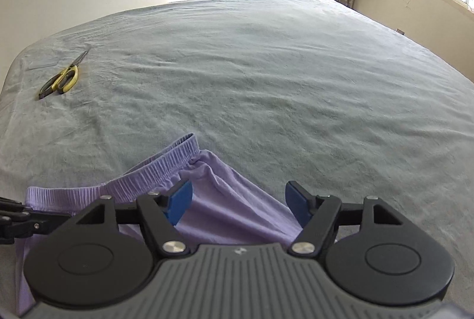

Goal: Fold clothes

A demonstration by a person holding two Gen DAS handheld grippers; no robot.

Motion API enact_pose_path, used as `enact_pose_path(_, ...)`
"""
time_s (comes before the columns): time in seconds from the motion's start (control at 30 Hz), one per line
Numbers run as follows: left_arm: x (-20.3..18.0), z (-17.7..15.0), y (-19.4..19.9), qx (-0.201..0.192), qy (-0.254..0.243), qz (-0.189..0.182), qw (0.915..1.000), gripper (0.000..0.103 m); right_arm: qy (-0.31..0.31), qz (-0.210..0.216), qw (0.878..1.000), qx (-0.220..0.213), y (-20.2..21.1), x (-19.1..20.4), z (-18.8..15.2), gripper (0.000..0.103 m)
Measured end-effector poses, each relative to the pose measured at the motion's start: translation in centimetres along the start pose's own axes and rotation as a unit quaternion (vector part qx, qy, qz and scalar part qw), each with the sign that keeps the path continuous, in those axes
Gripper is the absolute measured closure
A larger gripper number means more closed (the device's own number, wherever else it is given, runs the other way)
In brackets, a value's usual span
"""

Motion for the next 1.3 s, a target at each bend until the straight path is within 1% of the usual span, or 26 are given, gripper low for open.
enact_pose_path(0.1, 0.4, 0.1, -0.1, 0.004, 0.007, 0.007, 0.9999, 0.101, 0.003, -0.001, 1.000, 0.014, -2.1, -0.1, 0.7, 0.033)
enact_pose_path(0.2, 0.9, 0.2, -0.1, 0.006, 0.012, 0.012, 0.9998, 0.101, 0.003, -0.008, 0.999, 0.034, -3.9, 0.0, 0.6, 0.037)
enact_pose_path(0.23, 1.0, 0.2, -0.2, 0.006, 0.015, 0.013, 0.9998, 0.101, 0.001, -0.009, 0.999, 0.039, -4.4, 0.1, 0.4, 0.040)
enact_pose_path(0.3, 1.2, 0.2, -0.2, 0.007, 0.019, 0.014, 0.9997, 0.101, -0.007, 0.002, 0.999, 0.039, -4.3, 0.3, 0.3, 0.050)
enact_pose_path(0.33, 1.3, 0.2, -0.3, 0.008, 0.020, 0.014, 0.9997, 0.101, -0.011, 0.008, 0.999, 0.039, -4.1, 0.5, 0.2, 0.073)
enact_pose_path(0.37, 1.4, 0.2, -0.4, 0.008, 0.020, 0.015, 0.9996, 0.101, -0.015, 0.015, 0.999, 0.038, -4.0, 0.6, 0.2, 0.094)
enact_pose_path(0.4, 1.6, 0.2, -0.4, 0.009, 0.024, 0.013, 0.9996, 0.101, -0.015, 0.018, 0.999, 0.037, -3.7, 0.9, 0.2, 0.097)
enact_pose_path(0.53, 2.1, 0.2, -0.5, 0.011, 0.040, 0.005, 0.9991, 0.101, 0.007, 0.012, 1.000, 0.025, -1.4, 2.4, 0.5, 0.097)
enact_pose_path(0.77, 2.3, 0.2, -0.5, 0.010, 0.057, 0.004, 0.9983, 0.101, 0.034, 0.009, 0.999, -0.010, 4.6, 5.1, 0.9, 0.097)
enact_pose_path(0.93, 2.3, 0.2, -0.6, 0.010, 0.067, 0.005, 0.9977, 0.101, 0.038, 0.009, 0.999, -0.033, 8.5, 7.3, 0.7, 0.097)
enact_pose_path(1.0, 2.2, 0.2, -0.6, 0.009, 0.068, 0.007, 0.9976, 0.101, 0.039, 0.009, 0.999, -0.036, 9.8, 8.2, 0.4, 0.097)
enact_pose_path(1.1, 1.7, 0.0, -0.5, 0.004, 0.055, 0.014, 0.9984, 0.101, 0.049, 0.010, 0.998, -0.036, 11.0, 9.7, -0.5, 0.097)
enact_pose_path(1.17, 1.4, -0.1, -0.4, 0.002, 0.048, 0.017, 0.9987, 0.101, 0.053, 0.014, 0.998, -0.034, 11.7, 10.7, -1.3, 0.097)
enact_pose_path(1.3, 1.3, -0.3, -0.3, 0.003, 0.052, 0.017, 0.9985, 0.101, 0.060, 0.021, 0.998, -0.026, 12.5, 12.5, -3.4, 0.097)
Point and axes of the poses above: each gripper's, at about its wrist camera, not at the fingertips, and y roughly against the way its jaws point, x to its left, z to its top, the point moved 4 cm from there along -y, roughly the way its jaws point, and after that the axes turned 6 degrees about -y, right-handed, at the moved point
